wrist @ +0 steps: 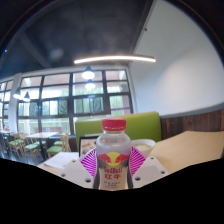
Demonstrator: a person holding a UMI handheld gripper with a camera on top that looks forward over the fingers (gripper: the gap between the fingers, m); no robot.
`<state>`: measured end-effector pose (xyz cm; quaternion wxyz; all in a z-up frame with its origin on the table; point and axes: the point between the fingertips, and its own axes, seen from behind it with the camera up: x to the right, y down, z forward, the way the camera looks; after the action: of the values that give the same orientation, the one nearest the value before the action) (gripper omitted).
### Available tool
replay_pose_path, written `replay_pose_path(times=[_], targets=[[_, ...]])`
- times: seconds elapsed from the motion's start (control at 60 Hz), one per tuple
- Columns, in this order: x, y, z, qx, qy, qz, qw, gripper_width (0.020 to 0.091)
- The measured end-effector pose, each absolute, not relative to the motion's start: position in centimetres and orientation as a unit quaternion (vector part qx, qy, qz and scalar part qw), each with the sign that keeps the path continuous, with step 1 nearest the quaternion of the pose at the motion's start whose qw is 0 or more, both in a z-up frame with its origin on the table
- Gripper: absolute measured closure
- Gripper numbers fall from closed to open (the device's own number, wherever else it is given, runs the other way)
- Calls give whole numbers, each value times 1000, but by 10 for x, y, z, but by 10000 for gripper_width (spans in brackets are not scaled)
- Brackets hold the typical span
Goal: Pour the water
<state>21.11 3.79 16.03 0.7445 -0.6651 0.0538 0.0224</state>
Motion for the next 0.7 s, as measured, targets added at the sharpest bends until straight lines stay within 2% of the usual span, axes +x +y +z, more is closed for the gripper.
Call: replay_pose_path(times=[0.083,0.2,0.283,0.333,0.433,0.483,0.533,0.65,0.7], targets=[[202,51,114,-699,44,26,713,729],[204,66,81,-724,13,7,690,720],[204,68,93,-715,-9,-20,699,727],[200,65,86,-714,-7,-24,700,727],[205,76,96,-714,3,-11,700,728],[188,59,90,-715,4,-14,699,728],[190,59,92,-714,0,-17,699,686],[196,58,83,-727,-1,-21,686,512],[198,48,74,-742,-9,-29,670,319]])
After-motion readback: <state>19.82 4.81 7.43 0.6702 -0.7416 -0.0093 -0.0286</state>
